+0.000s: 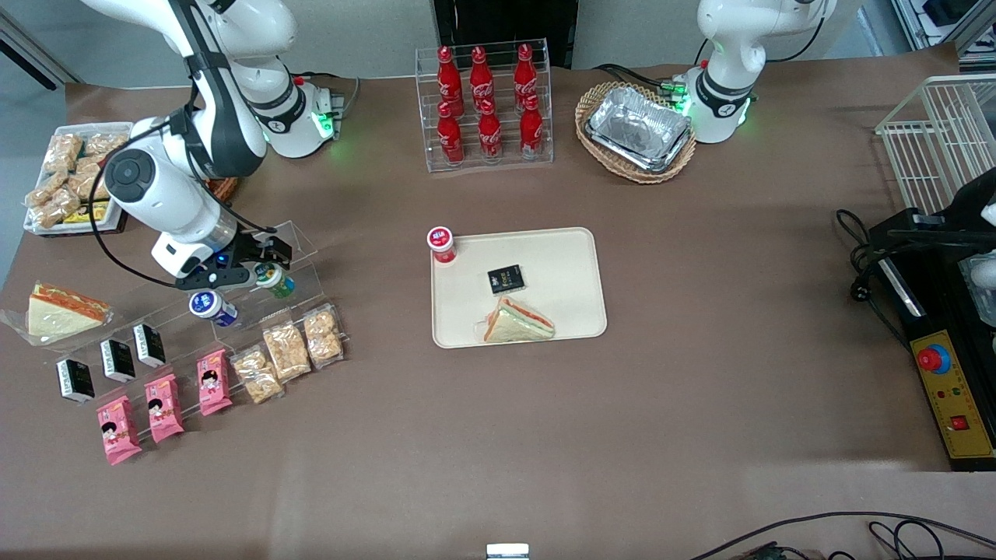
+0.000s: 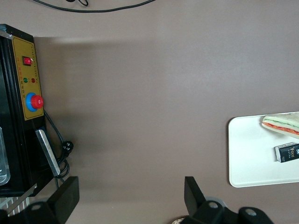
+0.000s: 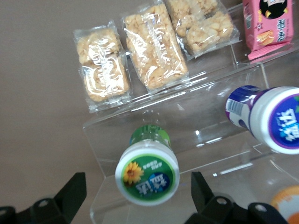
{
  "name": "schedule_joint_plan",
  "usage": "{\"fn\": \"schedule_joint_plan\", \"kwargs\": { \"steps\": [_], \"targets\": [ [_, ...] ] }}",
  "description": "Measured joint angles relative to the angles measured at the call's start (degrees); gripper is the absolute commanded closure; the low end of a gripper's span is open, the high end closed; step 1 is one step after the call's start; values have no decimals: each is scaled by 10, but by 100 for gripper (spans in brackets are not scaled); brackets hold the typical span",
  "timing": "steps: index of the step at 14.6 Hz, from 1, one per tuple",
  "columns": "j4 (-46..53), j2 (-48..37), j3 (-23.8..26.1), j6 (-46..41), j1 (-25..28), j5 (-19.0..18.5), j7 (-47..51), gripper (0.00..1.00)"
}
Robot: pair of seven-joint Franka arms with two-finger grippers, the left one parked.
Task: Place green gum on tray
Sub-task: 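Lower the right gripper and close it on the green gum jar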
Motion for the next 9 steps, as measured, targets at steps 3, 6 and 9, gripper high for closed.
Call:
{"fn": "schedule_joint_plan", "kwargs": {
  "steps": [3, 6, 9],
  "targets": [
    [-9, 22, 0, 26, -1, 0, 0, 0],
    [-9, 32, 0, 32, -1, 0, 0, 1],
    [-9, 34, 0, 34, -1, 0, 0, 49]
  ]
}}
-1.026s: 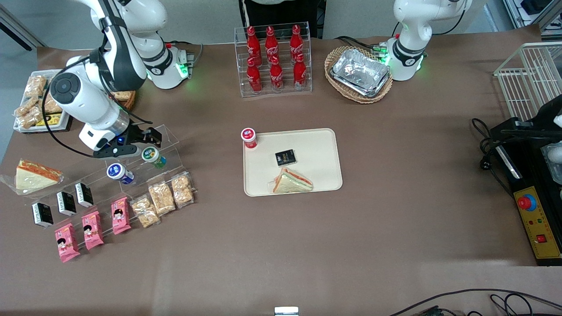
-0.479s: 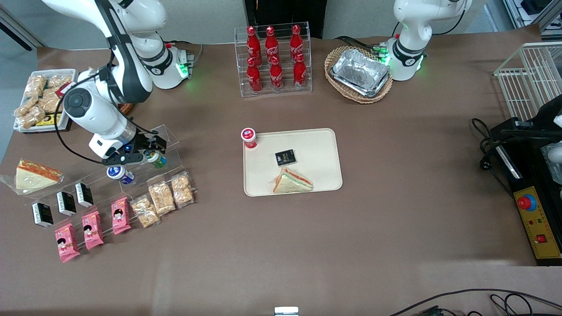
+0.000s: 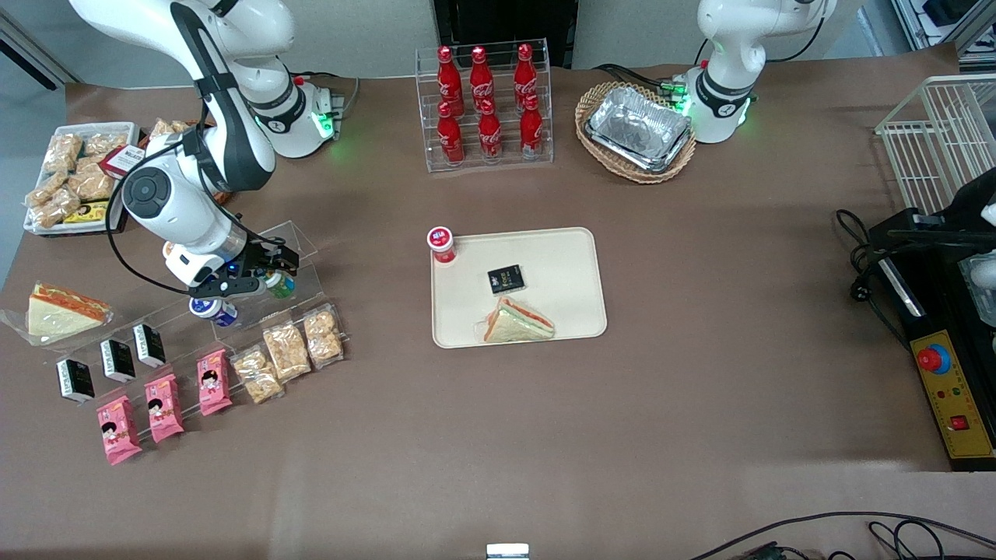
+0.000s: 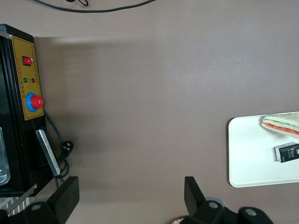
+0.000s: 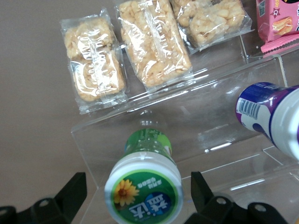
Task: Place green gum on tray
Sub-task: 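Lower the right gripper and close it on the green gum jar, then lift the green gum jar and carry it toward the cream tray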
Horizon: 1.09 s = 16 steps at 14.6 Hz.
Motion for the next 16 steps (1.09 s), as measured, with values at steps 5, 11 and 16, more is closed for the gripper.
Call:
{"fn": "schedule_joint_plan", "kwargs": {
  "steps": [5, 11, 16],
  "targets": [
    [0, 1, -1, 1, 0, 0, 0, 100],
    [6, -11, -3, -1, -1, 0, -4, 100],
    [137, -95, -4, -238, 0, 0, -22, 100]
  ]
}}
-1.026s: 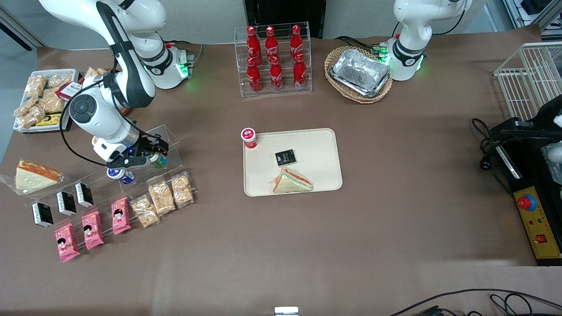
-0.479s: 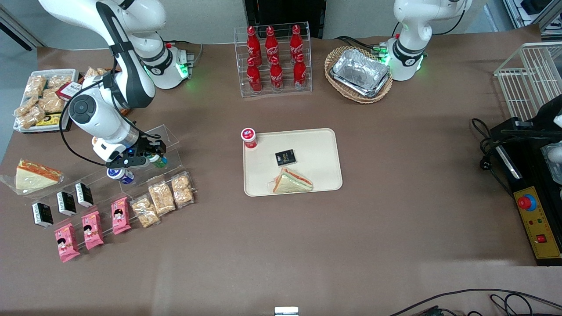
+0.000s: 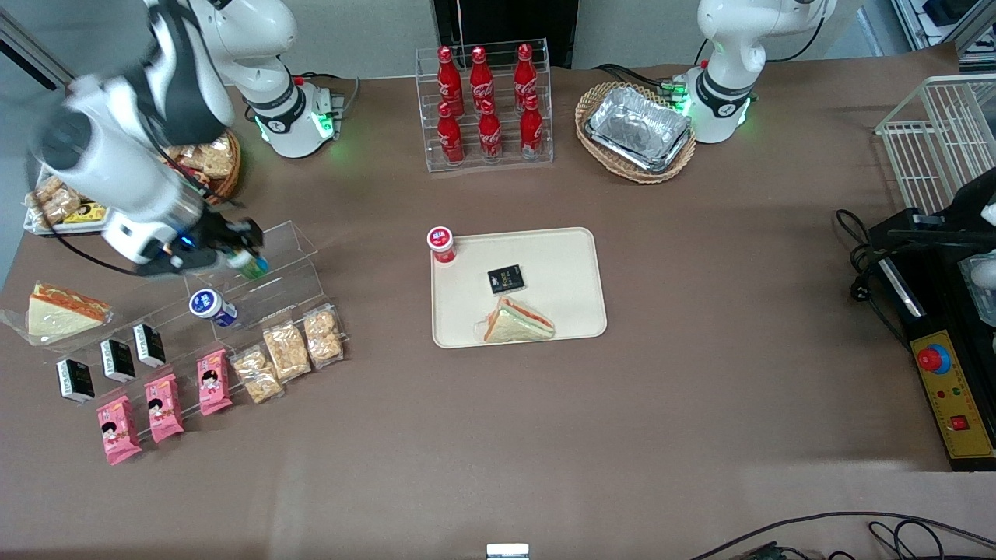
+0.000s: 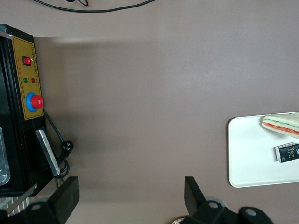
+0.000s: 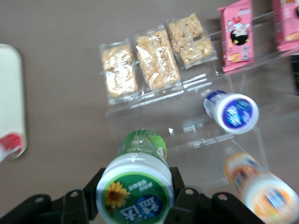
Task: Place green gum on tray
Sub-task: 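Lift the green gum jar and carry it toward the cream tray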
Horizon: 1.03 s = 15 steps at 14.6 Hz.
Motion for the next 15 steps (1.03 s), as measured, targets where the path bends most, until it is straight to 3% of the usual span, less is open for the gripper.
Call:
{"fn": "schedule_joint_plan", "kwargs": {
  "steps": [3, 7, 15],
  "targets": [
    [138, -9, -1, -149, 0, 0, -3, 100],
    [254, 36, 18, -226, 10, 3, 28, 100],
    [286, 108, 250, -198, 28, 10, 368, 100]
  ]
}}
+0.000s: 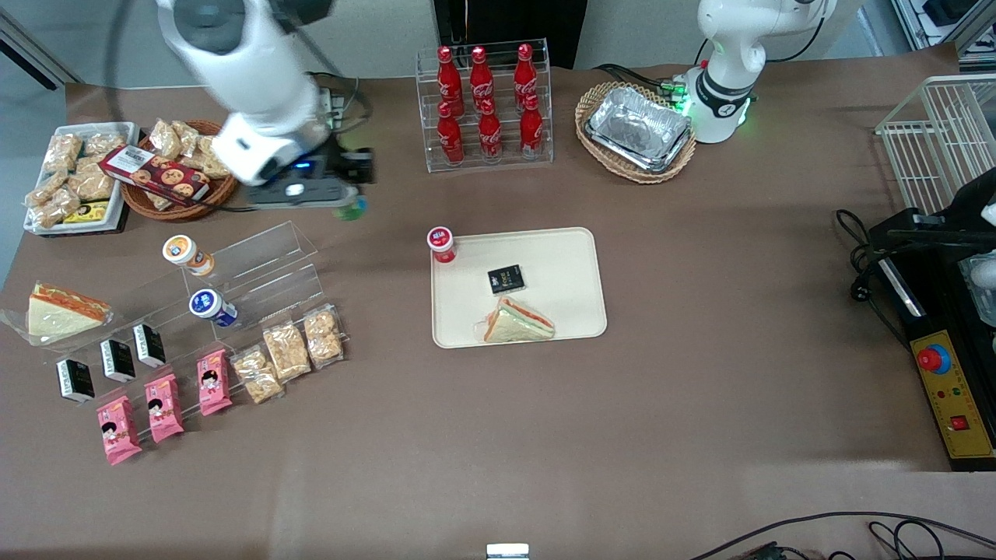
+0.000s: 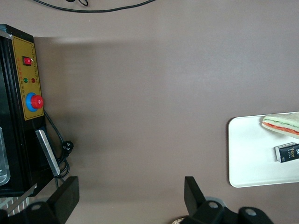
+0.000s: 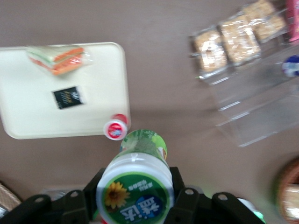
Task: Place green gum on tray
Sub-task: 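Lift the green gum jar and carry it toward the cream tray, then lower the green gum jar onto the tray beside the black tissue pack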
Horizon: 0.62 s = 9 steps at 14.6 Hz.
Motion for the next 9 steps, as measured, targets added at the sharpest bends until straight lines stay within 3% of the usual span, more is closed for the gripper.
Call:
{"fn": "schedule_joint_plan", "kwargs": {
  "steps": [3, 5, 9],
  "targets": [
    [-3, 61, 61, 89, 11, -1, 88, 100],
    [-8, 114, 69, 155, 33, -19, 114, 100],
    [-31, 224, 69, 253, 58, -126, 143, 100]
  ]
}}
